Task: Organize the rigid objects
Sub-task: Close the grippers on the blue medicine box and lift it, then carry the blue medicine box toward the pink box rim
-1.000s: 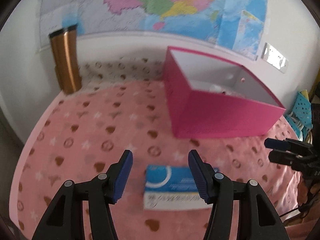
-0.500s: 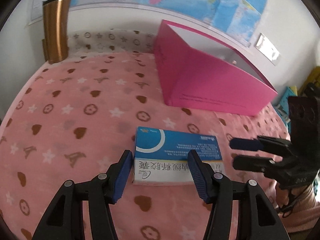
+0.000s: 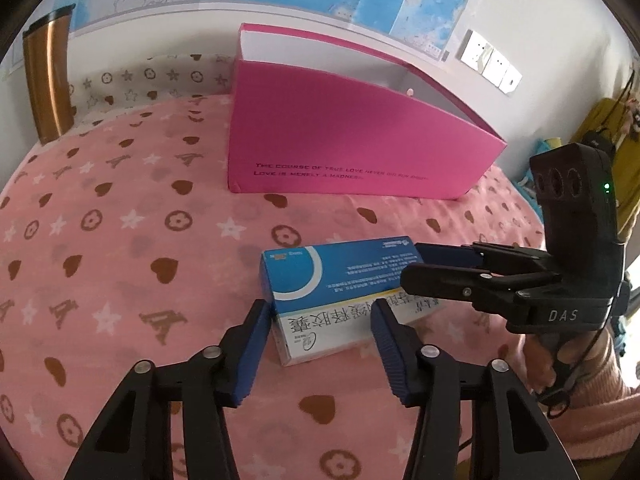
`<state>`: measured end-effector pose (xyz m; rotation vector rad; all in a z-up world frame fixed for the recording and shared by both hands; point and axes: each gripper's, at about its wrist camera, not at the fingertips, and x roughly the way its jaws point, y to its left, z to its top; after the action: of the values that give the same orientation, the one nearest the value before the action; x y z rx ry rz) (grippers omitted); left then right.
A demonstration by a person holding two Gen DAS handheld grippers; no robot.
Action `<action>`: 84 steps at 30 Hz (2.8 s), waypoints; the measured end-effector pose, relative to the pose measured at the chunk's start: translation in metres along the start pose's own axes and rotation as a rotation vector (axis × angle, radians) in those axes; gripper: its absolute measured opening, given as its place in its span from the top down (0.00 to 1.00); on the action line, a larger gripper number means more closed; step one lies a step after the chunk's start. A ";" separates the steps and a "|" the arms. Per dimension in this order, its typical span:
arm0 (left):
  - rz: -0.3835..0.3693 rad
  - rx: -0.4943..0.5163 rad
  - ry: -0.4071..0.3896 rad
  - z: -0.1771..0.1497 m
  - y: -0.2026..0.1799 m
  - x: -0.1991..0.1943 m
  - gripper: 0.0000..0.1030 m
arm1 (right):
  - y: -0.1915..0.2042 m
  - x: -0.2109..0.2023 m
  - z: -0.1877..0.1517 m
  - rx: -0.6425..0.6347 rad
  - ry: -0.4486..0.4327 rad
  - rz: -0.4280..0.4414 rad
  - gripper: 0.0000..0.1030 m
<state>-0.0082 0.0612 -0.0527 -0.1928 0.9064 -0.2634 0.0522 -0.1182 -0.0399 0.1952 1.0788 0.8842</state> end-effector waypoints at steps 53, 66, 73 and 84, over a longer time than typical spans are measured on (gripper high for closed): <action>-0.024 0.034 -0.045 0.007 -0.029 -0.009 0.60 | 0.001 -0.029 -0.010 -0.019 -0.045 -0.089 0.52; -0.040 0.041 -0.074 0.016 -0.032 -0.018 0.60 | 0.008 -0.044 -0.004 -0.037 -0.078 -0.098 0.52; -0.038 0.052 -0.091 0.021 -0.034 -0.021 0.60 | 0.011 -0.051 0.001 -0.052 -0.100 -0.107 0.52; -0.037 0.078 -0.115 0.028 -0.041 -0.026 0.60 | 0.012 -0.060 0.007 -0.061 -0.123 -0.113 0.52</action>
<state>-0.0073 0.0317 -0.0049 -0.1507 0.7777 -0.3182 0.0410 -0.1512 0.0110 0.1346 0.9385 0.7924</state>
